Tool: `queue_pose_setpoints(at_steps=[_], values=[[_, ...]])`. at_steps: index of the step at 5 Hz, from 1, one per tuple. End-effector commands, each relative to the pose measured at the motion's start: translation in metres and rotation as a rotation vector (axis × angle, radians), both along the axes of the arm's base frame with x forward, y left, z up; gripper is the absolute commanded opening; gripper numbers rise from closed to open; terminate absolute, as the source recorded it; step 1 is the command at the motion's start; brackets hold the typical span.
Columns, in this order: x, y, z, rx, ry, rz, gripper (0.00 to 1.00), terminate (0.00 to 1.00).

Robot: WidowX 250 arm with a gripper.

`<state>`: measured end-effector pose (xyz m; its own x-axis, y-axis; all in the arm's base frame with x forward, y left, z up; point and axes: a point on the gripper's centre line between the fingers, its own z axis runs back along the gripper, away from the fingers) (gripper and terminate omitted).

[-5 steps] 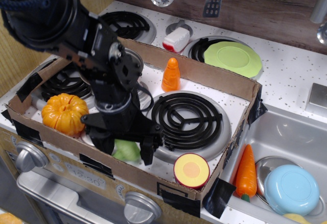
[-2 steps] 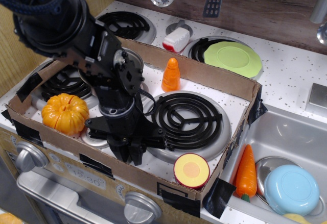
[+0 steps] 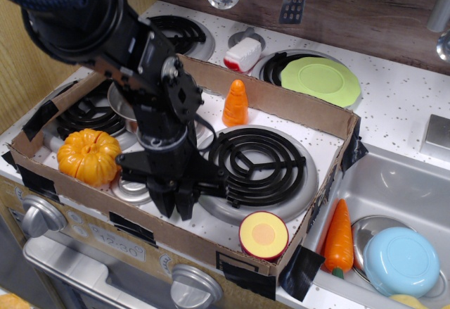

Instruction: Put broccoli in pot

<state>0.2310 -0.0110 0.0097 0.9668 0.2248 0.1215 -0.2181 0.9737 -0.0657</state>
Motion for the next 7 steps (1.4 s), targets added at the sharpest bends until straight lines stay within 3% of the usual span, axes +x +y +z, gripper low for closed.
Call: queue_pose_setpoints(at_steps=[1, 2, 3, 4, 5, 7], values=[[0.017, 0.007, 0.053, 0.023, -0.108, 0.023, 0.00, 0.00], [0.026, 0.011, 0.075, 0.031, -0.137, 0.046, 0.00, 0.00], [0.043, 0.021, 0.094, 0.036, -0.225, 0.057, 0.00, 0.00], [0.062, 0.033, 0.098, 0.041, -0.261, 0.032, 0.00, 0.00], [0.074, 0.046, 0.089, 0.036, -0.299, 0.027, 0.00, 0.00], [0.085, 0.068, 0.075, 0.024, -0.285, 0.022, 0.00, 0.00]])
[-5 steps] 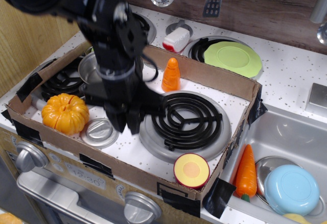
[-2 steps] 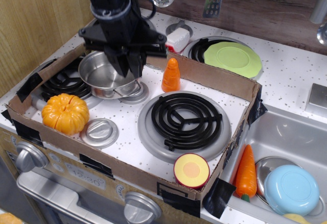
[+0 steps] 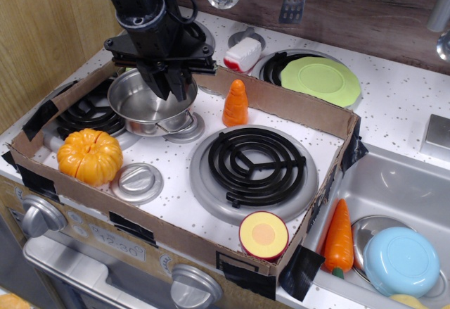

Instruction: Put broccoli in pot

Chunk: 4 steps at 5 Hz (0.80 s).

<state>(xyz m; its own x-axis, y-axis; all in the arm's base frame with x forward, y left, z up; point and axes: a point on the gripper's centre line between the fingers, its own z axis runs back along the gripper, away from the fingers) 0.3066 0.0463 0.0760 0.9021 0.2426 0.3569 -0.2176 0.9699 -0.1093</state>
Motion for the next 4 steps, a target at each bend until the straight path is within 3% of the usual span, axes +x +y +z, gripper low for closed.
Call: queue_pose_setpoints(at_steps=[1, 2, 3, 4], values=[[0.010, 0.019, 0.013, 0.022, 0.000, -0.010, 0.00, 0.00], [0.013, 0.025, 0.022, 0.052, -0.019, -0.025, 0.00, 0.00], [0.014, 0.028, 0.024, 0.037, -0.026, -0.051, 1.00, 0.00], [0.016, 0.029, 0.022, 0.051, -0.007, -0.077, 1.00, 0.00]])
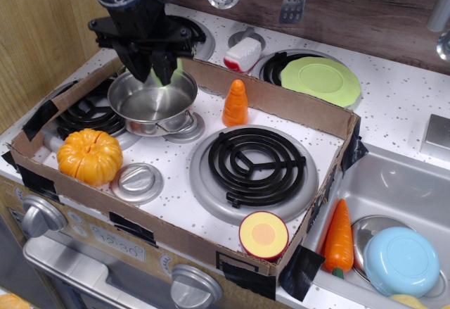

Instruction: Put broccoli in pot

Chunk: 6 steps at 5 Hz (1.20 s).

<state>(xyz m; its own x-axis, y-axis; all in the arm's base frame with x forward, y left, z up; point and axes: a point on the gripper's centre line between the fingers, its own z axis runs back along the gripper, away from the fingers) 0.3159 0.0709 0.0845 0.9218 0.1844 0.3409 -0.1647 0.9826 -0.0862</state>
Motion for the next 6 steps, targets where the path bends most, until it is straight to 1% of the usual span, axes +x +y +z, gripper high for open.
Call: queue_pose_setpoints(at_steps=[1, 2, 6], values=[[0.0073, 0.0047, 0.0155, 0.046, -0.004, -0.034, 1.00, 0.00], [0.0072, 0.0028, 0.0192, 0.057, 0.012, -0.044, 1.00, 0.00], [0.0072, 0.0028, 0.0192, 0.057, 0.012, -0.044, 1.00, 0.00]])
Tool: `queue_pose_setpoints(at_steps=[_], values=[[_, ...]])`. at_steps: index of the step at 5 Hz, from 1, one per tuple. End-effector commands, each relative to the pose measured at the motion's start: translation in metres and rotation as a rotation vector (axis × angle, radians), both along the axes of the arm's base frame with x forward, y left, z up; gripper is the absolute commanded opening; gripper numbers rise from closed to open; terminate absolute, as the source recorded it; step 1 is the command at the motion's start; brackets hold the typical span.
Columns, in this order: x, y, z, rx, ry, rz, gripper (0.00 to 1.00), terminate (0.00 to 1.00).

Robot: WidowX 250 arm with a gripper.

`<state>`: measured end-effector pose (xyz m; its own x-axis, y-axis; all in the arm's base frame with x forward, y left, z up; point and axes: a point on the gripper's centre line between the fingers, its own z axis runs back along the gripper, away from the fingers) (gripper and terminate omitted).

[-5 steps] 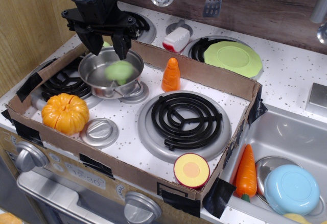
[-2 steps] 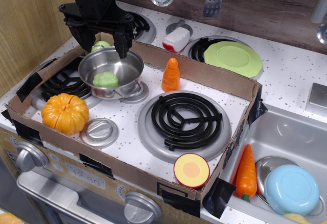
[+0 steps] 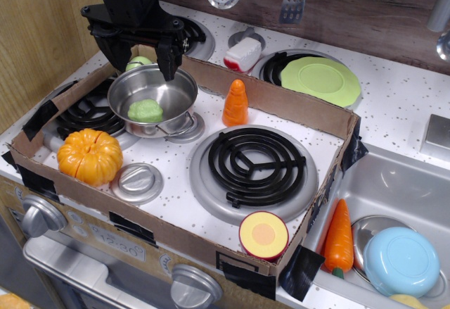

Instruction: Put broccoli in pot

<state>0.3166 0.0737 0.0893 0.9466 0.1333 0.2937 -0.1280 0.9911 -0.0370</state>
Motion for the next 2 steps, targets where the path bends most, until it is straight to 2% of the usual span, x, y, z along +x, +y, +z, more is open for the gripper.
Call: queue_pose_setpoints(at_steps=[1, 2], values=[[0.0065, 0.0000, 0.0144, 0.015, -0.046, -0.005, 1.00, 0.00], [0.0065, 0.0000, 0.0144, 0.015, -0.046, -0.005, 1.00, 1.00]])
